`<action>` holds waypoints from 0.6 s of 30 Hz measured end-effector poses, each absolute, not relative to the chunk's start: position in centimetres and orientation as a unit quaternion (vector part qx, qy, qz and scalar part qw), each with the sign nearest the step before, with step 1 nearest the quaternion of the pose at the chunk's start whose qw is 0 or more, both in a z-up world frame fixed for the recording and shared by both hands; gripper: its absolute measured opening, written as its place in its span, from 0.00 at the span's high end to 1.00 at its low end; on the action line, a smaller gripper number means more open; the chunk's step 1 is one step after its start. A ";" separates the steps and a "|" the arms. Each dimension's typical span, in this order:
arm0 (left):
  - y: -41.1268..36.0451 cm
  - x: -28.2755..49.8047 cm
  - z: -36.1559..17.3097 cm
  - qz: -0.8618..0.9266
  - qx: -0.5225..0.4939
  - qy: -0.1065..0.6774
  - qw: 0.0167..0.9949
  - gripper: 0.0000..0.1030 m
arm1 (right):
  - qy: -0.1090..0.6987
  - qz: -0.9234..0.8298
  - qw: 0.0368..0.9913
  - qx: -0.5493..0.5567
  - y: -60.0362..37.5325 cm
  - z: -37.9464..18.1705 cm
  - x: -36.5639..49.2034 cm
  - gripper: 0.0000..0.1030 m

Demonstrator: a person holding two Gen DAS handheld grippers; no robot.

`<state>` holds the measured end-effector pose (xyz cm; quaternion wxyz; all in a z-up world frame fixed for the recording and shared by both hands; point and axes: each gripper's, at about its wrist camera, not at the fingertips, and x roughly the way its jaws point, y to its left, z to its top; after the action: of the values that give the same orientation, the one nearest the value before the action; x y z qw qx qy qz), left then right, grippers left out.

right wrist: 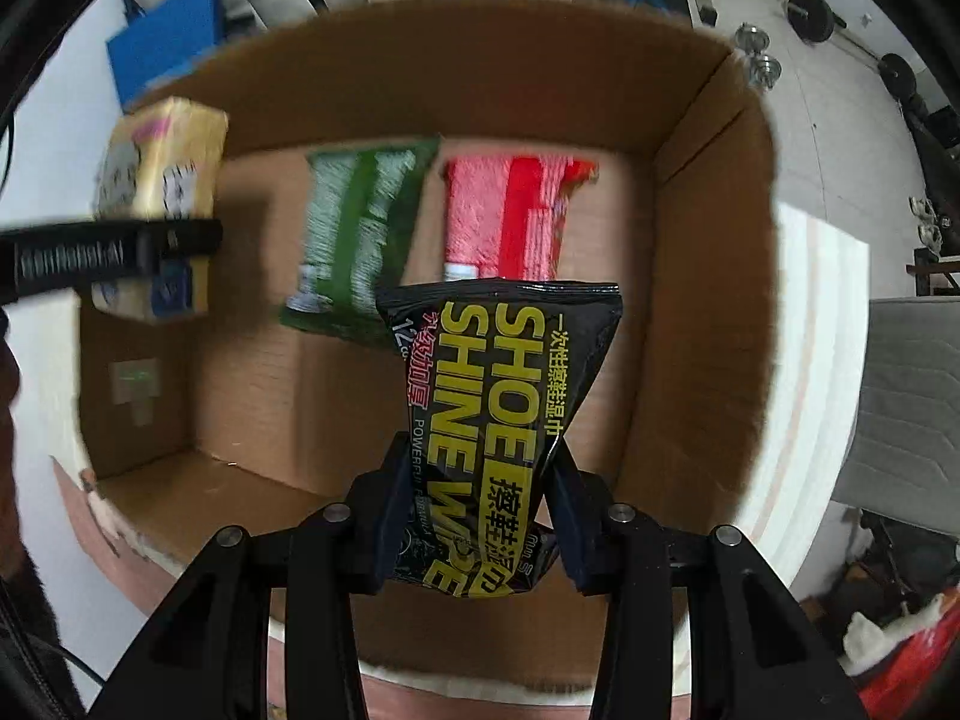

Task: Organize soft objects
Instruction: 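Carry both packs into the box and release them beside the bags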

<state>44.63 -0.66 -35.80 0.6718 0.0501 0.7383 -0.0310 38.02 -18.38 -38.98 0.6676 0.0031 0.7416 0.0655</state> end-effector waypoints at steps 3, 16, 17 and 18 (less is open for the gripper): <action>-1.2 45.5 -37.1 -0.035 0.051 0.748 0.661 0.41 | 0.755 0.061 0.653 0.001 -18.5 -41.0 38.2 0.57; -1.0 47.1 -34.7 -0.042 0.011 0.742 0.669 0.15 | 0.770 0.073 0.634 -0.002 -17.6 -41.5 39.0 0.10; -0.9 46.9 -34.3 -0.044 0.006 0.740 0.672 0.14 | 0.767 0.070 0.638 -0.003 -17.6 -41.2 39.1 0.05; -0.7 46.9 -34.2 -0.046 0.001 0.738 0.673 0.13 | 0.762 0.069 0.644 -0.003 -17.6 -40.7 39.1 0.01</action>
<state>46.94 -0.72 -34.19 0.6727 0.0007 0.7385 -0.0461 39.14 -17.60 -40.68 0.6441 -0.0033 0.7618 0.0693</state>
